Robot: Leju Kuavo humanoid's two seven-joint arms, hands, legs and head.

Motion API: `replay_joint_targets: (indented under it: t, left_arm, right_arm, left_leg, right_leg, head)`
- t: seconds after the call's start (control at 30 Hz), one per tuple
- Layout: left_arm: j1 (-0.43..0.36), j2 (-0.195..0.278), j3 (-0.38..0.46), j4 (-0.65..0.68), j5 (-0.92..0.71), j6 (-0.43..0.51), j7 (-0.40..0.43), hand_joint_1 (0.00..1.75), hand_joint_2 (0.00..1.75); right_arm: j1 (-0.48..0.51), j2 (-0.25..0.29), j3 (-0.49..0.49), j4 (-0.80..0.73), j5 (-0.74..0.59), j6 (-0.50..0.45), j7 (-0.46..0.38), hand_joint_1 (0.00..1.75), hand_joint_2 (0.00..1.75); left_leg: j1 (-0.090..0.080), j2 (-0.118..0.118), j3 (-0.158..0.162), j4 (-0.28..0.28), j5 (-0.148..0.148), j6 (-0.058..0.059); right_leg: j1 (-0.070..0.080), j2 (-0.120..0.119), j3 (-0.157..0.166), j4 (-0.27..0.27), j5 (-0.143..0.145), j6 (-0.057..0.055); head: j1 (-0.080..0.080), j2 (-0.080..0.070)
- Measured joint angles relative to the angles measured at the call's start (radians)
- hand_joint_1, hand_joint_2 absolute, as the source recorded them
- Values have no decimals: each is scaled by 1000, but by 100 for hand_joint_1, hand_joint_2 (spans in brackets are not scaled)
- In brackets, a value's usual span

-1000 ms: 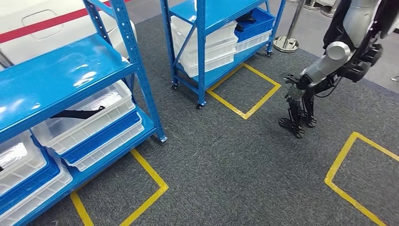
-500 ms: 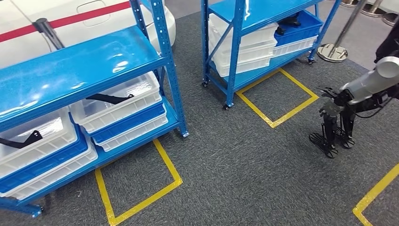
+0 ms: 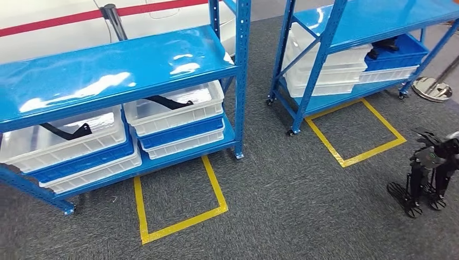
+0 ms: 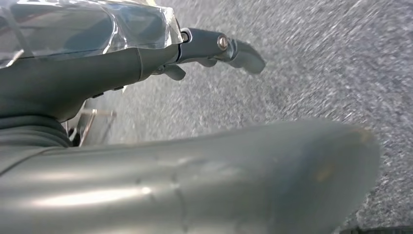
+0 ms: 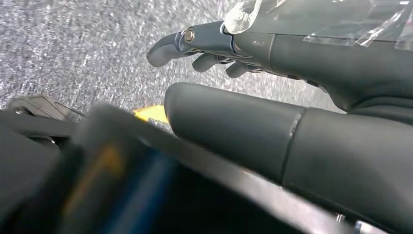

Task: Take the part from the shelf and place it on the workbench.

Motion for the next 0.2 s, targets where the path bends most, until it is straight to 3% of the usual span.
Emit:
replay_joint_targets:
  t: [0.03, 0.1, 0.17, 0.2]
  left_arm:
    - [1, 0, 0, 0, 0, 0, 0, 0, 0]
    - [0, 0, 0, 0, 1, 0, 0, 0, 0]
    - [-1, 0, 0, 0, 1, 0, 0, 0, 87]
    - [-1, 0, 0, 0, 1, 0, 0, 0, 116]
  right_arm:
    - [0, 0, 0, 0, 0, 0, 0, 0, 0]
    - [1, -1, 0, 0, 0, 1, 1, 0, 0]
    - [3, -2, 0, 0, 0, 2, 3, 0, 0]
    - [3, -2, 0, 0, 0, 2, 3, 0, 0]
  left_leg:
    - [2, -16, 2, 1, -1, -2]
    - [4, -45, 2, 7, -4, -12]
    - [3, -68, -4, 11, -4, -24]
    - [2, -73, -6, 13, -4, -27]
  right_leg:
    - [-2, 6, 21, -52, 36, 2]
    - [-12, 51, 81, -191, 103, 6]
    - [-17, 87, 110, -260, 124, 3]
    - [-16, 91, 111, -262, 121, 0]
  head:
    - [0, 0]
    - [1, 0]
    - [1, 0]
    - [1, 0]
